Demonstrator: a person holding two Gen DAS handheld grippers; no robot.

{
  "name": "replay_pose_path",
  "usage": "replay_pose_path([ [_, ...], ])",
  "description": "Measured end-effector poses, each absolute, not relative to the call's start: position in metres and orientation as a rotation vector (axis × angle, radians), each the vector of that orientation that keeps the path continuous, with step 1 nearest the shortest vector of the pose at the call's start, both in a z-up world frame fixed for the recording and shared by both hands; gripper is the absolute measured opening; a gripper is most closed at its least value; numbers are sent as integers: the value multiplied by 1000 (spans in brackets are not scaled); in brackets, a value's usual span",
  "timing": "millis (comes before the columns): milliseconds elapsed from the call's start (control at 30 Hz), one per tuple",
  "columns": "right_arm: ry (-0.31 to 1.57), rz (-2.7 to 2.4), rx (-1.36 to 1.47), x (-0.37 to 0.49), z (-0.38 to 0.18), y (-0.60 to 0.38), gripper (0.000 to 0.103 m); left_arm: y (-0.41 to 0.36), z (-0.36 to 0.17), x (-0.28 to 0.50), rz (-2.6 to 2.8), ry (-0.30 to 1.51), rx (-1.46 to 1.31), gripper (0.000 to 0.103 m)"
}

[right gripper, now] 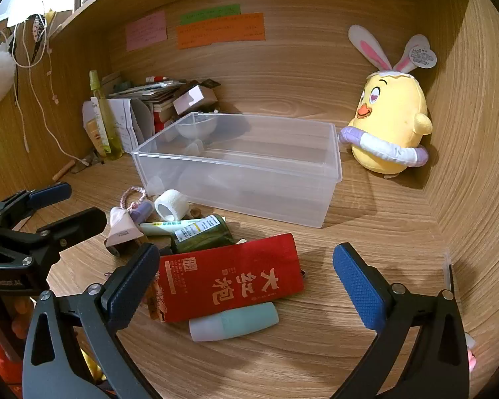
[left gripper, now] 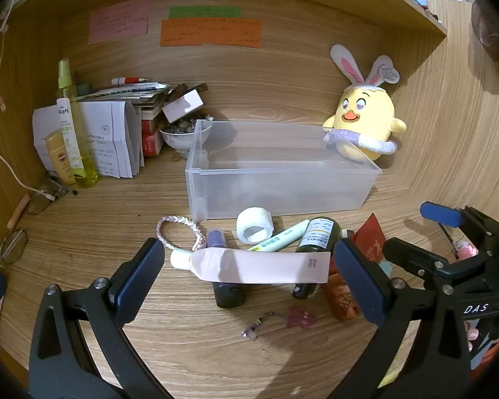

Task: Organize objects
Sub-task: 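Reach the right gripper toward the light-blue tube and grasp it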

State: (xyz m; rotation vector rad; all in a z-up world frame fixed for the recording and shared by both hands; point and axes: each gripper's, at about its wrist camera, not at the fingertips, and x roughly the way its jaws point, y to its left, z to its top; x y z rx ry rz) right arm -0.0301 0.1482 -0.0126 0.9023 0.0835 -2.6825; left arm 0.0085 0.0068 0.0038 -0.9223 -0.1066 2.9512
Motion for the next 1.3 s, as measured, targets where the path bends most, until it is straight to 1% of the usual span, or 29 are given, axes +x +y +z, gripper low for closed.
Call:
replay_pose_path([
  [667,86,-2682,910,-29,-12,146,103,1,6,12,2948,-120,-907,103],
  [933,93,-2683,916,-29,-14,147,103,0,9,20,2958,-112,-842,103],
  [1100,119,-2684,946,-27,-20,148,103,-8,4,19,2962,-117,-887,103],
  [1300,155,-2667,996,-25,-30,149,103,-27,-20,14,2916,-165,-1058,103],
])
